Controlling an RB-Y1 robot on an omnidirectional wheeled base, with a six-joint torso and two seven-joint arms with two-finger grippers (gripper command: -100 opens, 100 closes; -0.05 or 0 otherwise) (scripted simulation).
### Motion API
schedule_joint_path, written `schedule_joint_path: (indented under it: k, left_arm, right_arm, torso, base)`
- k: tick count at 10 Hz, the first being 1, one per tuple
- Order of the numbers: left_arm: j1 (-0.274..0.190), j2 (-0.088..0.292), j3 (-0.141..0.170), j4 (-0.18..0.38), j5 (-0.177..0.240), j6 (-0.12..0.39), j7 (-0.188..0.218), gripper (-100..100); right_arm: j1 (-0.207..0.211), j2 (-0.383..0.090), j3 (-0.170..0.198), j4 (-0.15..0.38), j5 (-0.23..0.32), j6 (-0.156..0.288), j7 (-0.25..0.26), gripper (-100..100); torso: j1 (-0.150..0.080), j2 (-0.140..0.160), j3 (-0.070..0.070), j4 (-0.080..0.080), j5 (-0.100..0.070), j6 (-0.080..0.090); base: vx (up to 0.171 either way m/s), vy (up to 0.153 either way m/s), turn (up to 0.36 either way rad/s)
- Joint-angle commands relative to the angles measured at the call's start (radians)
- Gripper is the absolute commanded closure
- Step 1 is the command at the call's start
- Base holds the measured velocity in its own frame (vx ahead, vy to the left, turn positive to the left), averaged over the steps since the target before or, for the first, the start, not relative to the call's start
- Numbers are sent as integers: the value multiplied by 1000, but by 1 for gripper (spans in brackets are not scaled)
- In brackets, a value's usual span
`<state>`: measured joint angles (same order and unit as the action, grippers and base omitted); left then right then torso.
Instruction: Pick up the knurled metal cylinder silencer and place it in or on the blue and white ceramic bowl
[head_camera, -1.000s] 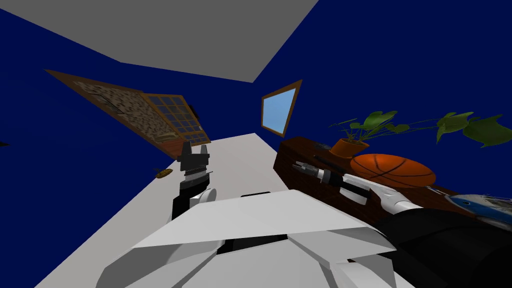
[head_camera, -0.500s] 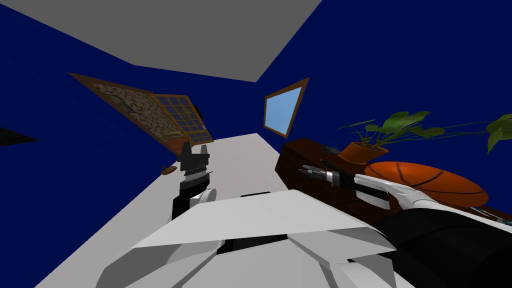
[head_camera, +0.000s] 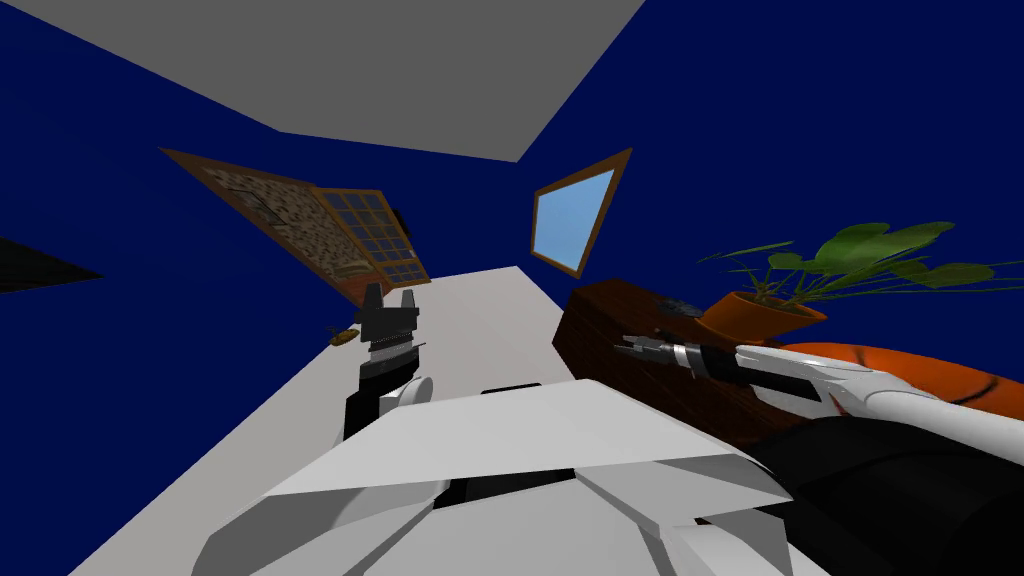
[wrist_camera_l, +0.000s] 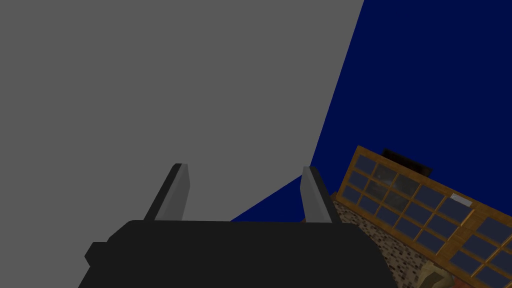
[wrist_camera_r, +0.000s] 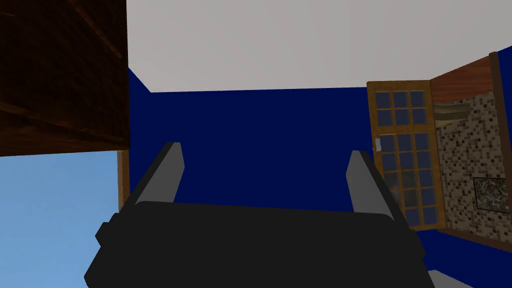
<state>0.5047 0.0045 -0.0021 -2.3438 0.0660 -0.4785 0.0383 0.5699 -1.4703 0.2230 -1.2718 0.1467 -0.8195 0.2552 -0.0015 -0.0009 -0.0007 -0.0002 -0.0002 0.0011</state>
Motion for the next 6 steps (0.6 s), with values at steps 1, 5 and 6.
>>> schedule_joint_path:
  k: [1, 5, 6]
  left_arm:
    - [0, 0, 0, 0, 0, 0, 0, 0]
    - [0, 0, 0, 0, 0, 0, 0, 0]
    - [0, 0, 0, 0, 0, 0, 0, 0]
  right_arm:
    - [23, -50, 27, 43, 5, 0, 0, -100]
    - [33, -125, 61, 92, 14, -6, -5, -100]
    - [33, -125, 61, 92, 14, -6, -5, -100]
  torso:
    - [0, 0, 0, 0, 0, 0]
    - [-1, 0, 0, 0, 0, -1]
    - [-1, -1, 0, 0, 0, 0]
  base:
    - [69, -33, 84]
    - [47, -34, 60]
    - [34, -20, -11]
